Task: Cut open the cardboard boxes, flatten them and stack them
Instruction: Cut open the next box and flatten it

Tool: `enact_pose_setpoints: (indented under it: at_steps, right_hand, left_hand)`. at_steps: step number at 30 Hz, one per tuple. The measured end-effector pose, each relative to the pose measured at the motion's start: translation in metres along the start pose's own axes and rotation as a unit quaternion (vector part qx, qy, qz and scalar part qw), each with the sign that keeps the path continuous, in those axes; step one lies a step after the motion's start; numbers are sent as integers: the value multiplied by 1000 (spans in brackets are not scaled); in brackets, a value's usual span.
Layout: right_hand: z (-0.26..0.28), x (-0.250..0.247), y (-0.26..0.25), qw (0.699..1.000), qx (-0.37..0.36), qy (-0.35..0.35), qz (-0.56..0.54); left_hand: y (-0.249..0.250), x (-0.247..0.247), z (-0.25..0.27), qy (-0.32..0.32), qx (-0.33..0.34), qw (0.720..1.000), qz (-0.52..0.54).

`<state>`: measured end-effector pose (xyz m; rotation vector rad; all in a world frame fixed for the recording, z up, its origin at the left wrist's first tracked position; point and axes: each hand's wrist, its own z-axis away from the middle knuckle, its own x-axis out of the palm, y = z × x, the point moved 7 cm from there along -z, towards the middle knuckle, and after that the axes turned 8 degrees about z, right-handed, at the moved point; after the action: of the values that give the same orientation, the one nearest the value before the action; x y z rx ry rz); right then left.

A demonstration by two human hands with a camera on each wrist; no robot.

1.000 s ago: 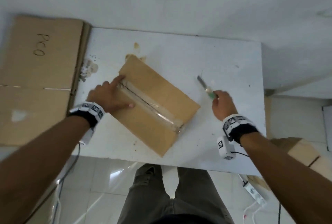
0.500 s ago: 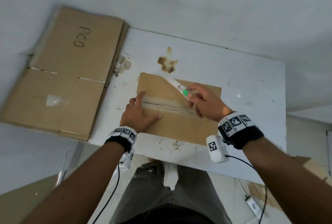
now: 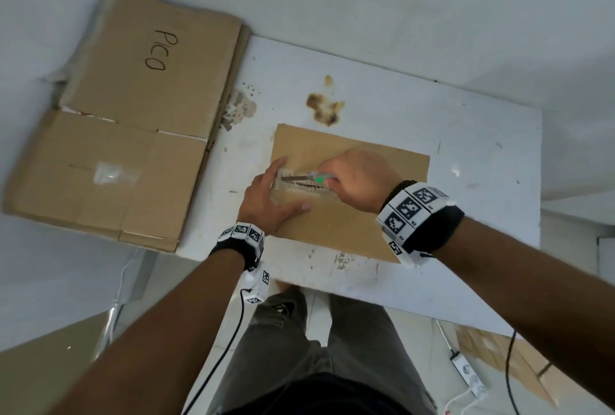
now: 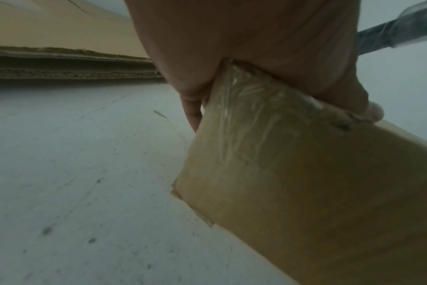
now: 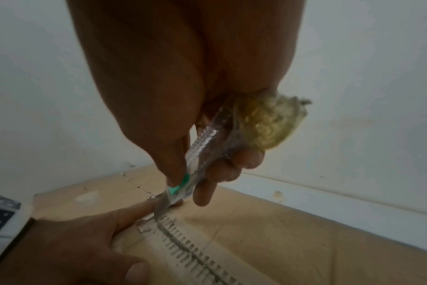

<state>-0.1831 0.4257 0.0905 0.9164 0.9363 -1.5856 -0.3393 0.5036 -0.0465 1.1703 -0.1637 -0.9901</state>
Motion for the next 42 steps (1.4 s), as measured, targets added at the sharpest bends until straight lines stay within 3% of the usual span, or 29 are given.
enact_pose_setpoints:
  at_steps: [10,14,18,23,28,32,36,38,40,42]
  right_hand:
    - [-5,5,-12,995,27,-23,90]
    - [-1,17,-26,991,18,-80,108]
    - [4,10,-2,990,53,-56,117]
    - [28,34,22,980,93,-102,141]
    - [49,28,60,981,132,-45,133]
    - [61,53,65,983,132,-78,102]
    - [79,44,101,981,148,-44,115]
    - [84,50,101,982,141,-44,120]
    - [83,62,91,987,122,-55,86]
    - [86,63,100,990,120,-38,69]
  left_hand:
    - [2,0,0,-2,6,1000,-7]
    - [3,-1,1,-6,10,1000,-14]
    - [5,-2,2,-4,15,1000,-27]
    - [6,0,1,-1,19,998,-52]
    - [7,0,2,15,33,996,-82]
    - [18,-3,5,75,77,971,-213]
    - [36,0,19,125,158,935,-292]
    - [60,27,28,98,210,926,-299]
    - [85,77,38,21,248,932,-264]
    - [94,124,44,-30,238,935,-263]
